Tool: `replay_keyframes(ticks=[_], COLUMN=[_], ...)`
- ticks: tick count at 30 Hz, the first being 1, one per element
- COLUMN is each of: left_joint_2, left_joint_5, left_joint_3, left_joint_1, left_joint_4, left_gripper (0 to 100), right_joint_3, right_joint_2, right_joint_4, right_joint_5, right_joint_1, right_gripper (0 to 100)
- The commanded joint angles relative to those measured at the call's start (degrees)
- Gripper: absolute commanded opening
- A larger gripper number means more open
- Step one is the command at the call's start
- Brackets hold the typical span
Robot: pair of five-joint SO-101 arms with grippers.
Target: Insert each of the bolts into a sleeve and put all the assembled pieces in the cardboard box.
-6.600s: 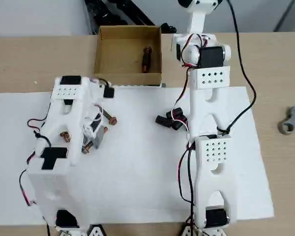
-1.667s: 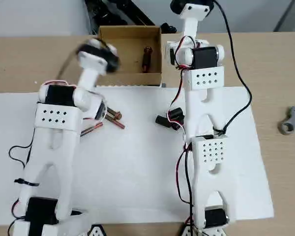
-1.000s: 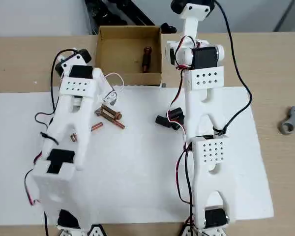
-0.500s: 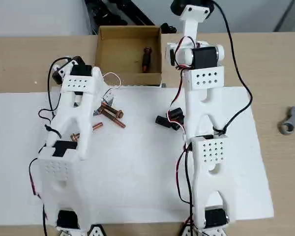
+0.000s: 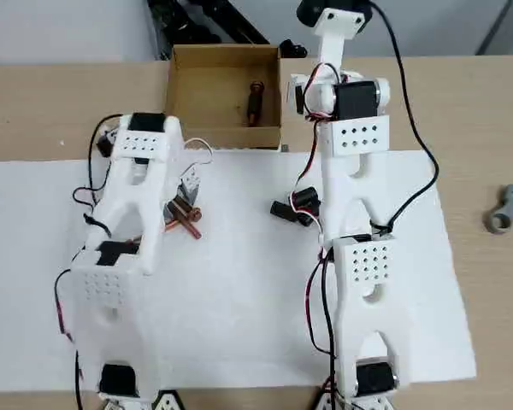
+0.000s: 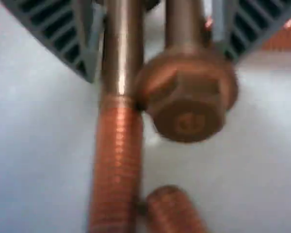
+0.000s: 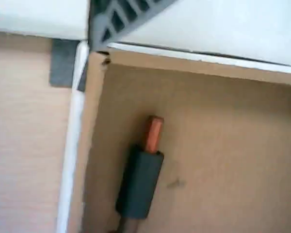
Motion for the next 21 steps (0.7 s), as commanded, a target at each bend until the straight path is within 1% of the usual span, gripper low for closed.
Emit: replay_keyframes(ticks=[1,9,16,21], left_joint_2=[-0.09,-8.79,-9.41,-9.14], left_joint_5=[-0.79,-0.79,-0.79,-0.79], left_joint_3=[-2.86,-0.22,3.21,3.82], left_joint_1=[-0.26,-2.46,-2.81,-5.27], left_joint_4=[3.25,3.08,3.08,3.08], left_gripper=[14,14,14,14], right_joint_3=[-4.57,-4.57,-4.57,-4.57], right_joint_2=[-3.91,-3.91,-3.91,-3.91], right_joint_4=[0.4,0.48,0.48,0.48], right_joint_5=[-0.62,-0.62,-0.62,-0.53], right_joint_1=[-0.31,-0.13,-0.4,-0.13], right_gripper=[14.7,14.7,14.7,14.7])
